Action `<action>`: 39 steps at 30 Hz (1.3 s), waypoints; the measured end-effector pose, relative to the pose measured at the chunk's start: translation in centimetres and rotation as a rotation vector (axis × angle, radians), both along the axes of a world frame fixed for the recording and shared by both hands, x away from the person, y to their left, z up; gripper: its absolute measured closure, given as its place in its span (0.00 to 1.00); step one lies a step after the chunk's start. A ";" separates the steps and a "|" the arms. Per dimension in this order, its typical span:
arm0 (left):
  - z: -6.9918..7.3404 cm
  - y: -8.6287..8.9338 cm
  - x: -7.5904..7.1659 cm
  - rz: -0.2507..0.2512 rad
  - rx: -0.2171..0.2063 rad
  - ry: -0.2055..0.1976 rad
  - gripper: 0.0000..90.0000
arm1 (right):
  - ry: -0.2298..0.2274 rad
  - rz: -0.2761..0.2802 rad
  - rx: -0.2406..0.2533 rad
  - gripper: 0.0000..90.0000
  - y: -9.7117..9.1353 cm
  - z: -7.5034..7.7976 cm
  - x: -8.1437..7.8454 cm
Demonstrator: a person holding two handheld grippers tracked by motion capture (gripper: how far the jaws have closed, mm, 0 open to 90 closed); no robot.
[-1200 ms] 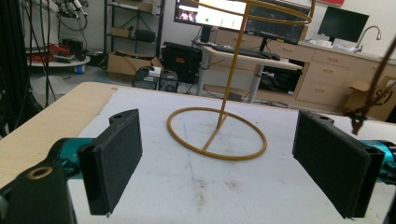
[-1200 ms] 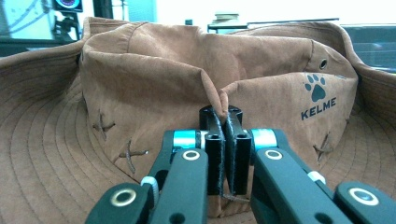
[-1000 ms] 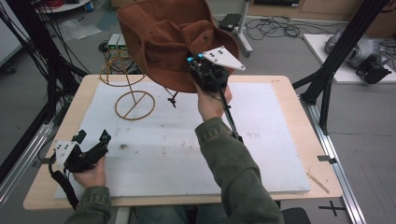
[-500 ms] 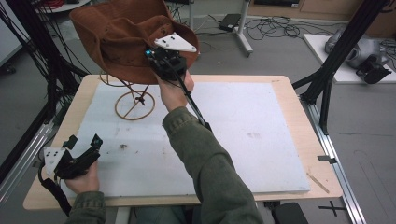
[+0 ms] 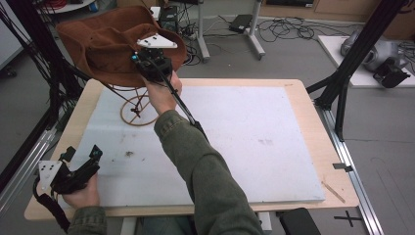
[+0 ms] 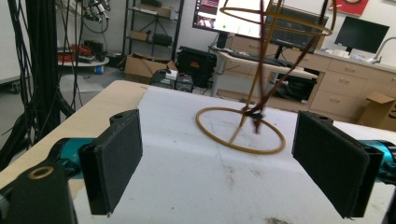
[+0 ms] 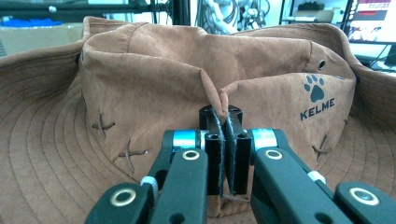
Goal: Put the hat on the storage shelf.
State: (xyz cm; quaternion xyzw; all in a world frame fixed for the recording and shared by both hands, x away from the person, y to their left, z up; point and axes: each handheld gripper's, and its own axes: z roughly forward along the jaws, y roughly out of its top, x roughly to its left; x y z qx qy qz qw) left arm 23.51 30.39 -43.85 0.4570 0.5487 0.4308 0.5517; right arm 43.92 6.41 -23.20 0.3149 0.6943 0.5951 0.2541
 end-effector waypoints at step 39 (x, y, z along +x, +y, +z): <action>0.0 -0.4 0.2 -0.015 0.014 -0.007 0.18 | -0.002 -0.028 0.034 0.50 -2.3 0.3 -0.4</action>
